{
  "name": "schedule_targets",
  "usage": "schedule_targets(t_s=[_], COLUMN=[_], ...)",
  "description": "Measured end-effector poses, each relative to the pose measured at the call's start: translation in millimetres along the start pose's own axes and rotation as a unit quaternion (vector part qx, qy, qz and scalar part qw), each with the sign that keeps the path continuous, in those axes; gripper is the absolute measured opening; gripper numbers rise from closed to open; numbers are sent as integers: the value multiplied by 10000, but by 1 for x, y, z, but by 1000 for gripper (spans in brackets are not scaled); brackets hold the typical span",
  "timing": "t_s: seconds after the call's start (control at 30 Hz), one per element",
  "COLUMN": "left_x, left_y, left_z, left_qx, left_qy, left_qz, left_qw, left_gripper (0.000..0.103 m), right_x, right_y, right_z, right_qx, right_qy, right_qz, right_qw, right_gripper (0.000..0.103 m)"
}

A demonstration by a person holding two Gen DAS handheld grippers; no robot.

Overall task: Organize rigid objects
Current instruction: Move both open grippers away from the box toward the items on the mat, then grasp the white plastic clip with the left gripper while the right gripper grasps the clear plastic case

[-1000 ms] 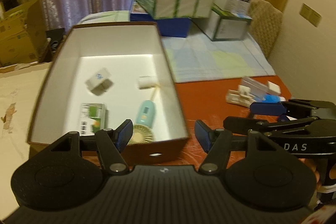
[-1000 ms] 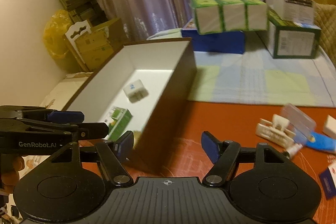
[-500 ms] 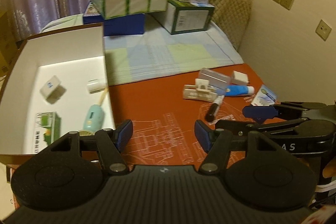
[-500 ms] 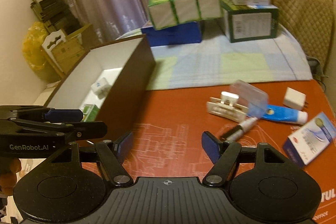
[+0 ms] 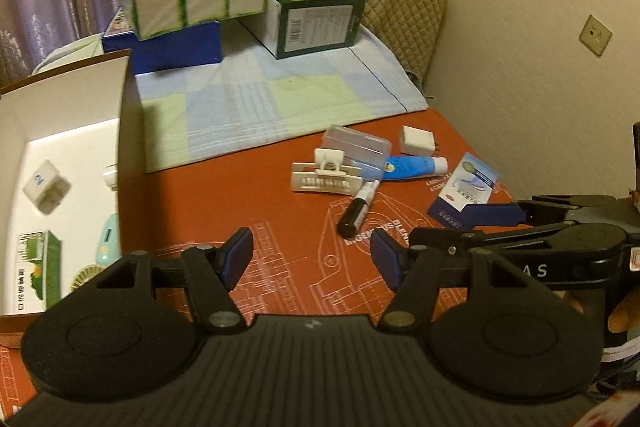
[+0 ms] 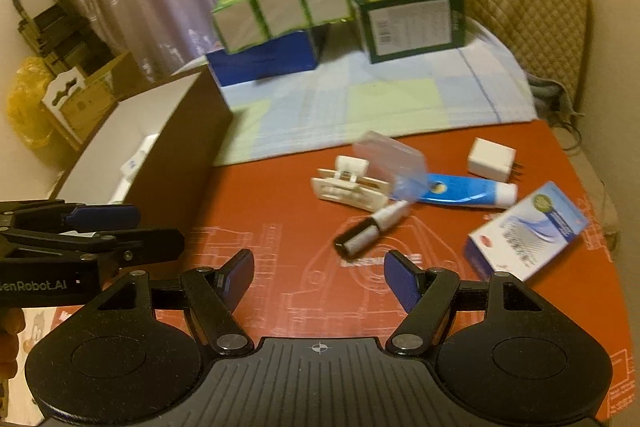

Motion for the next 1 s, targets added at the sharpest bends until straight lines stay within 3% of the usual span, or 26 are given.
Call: schedule_targets(t_s=[0.73, 1.0], left_x=[63, 86], left_y=[6, 15], left_z=[28, 21], left_qx=[189, 174], left_qy=[-169, -36], left_qz=[-323, -314], left_qw=[9992, 9993], left_gripper=[60, 60], right_x=[5, 18], right_y=[0, 4], right_z=[70, 77], right_qx=[486, 186], right_qy=[-650, -631], right_qz=[-279, -27], right_qw=[9963, 9978], right_gripper=[69, 69])
Point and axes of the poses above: each gripper's, at about its wrist camera, not at the fingertips, and x roughly the way its jaws point, z to its right, y to its top, the point moved 2 cm from there along x, roughly the way its jaws point, and after that the axes turned 4 degrees about -y, right-handed, at the moved point
